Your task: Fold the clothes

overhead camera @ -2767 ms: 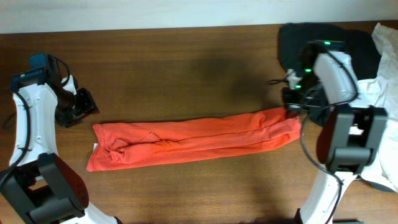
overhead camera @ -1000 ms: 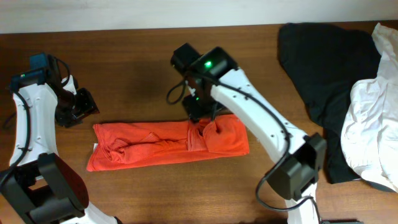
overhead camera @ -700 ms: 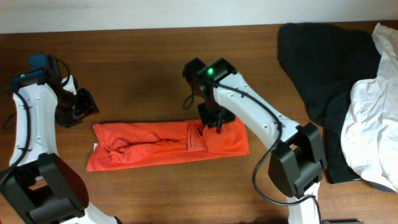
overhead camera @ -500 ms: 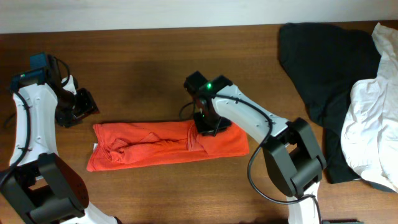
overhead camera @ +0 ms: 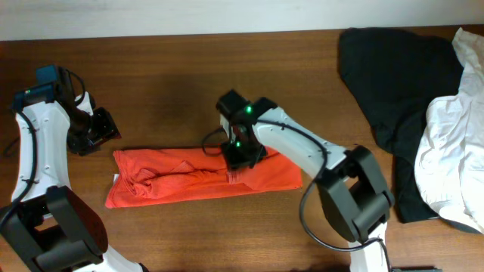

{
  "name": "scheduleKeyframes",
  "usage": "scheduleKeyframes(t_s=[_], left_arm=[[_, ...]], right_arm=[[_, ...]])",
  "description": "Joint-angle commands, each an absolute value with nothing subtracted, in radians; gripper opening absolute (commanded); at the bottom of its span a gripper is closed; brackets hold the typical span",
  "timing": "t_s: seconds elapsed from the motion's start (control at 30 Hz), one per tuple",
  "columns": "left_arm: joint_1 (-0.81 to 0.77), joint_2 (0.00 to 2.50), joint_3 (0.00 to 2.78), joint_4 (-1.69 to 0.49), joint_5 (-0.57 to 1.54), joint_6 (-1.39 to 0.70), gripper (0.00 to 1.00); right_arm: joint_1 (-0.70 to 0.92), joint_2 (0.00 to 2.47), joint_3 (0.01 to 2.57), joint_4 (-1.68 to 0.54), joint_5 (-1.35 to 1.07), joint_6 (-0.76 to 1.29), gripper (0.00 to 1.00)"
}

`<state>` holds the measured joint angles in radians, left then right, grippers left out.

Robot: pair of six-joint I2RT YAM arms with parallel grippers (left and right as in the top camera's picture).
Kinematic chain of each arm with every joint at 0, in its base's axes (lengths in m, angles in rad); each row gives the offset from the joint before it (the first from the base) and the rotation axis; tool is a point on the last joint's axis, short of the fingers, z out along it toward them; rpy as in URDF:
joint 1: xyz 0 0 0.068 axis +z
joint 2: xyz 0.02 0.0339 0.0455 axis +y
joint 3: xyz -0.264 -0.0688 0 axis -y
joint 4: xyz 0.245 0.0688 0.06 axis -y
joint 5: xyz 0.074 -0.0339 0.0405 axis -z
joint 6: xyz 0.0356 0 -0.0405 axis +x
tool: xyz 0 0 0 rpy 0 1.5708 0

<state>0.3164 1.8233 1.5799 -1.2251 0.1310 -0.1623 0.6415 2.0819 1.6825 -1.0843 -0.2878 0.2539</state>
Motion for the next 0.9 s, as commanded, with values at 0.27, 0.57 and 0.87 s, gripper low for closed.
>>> scheduleKeyframes(t_s=[0.27, 0.57, 0.87], left_arm=[[0.317, 1.824, 1.573, -1.23, 0.134, -0.17, 0.56], [0.317, 1.824, 1.573, -1.227, 0.134, -0.17, 0.56], [0.317, 1.824, 1.573, -1.238, 0.134, -0.17, 0.56]], right_arm=[[0.596, 1.959, 1.852, -1.345, -0.043, 0.297, 0.44], [0.597, 1.97, 1.434, -1.059, -0.228, 0.296, 0.44], [0.651, 1.97, 1.36, -0.818, -0.382, 0.278, 0.44]])
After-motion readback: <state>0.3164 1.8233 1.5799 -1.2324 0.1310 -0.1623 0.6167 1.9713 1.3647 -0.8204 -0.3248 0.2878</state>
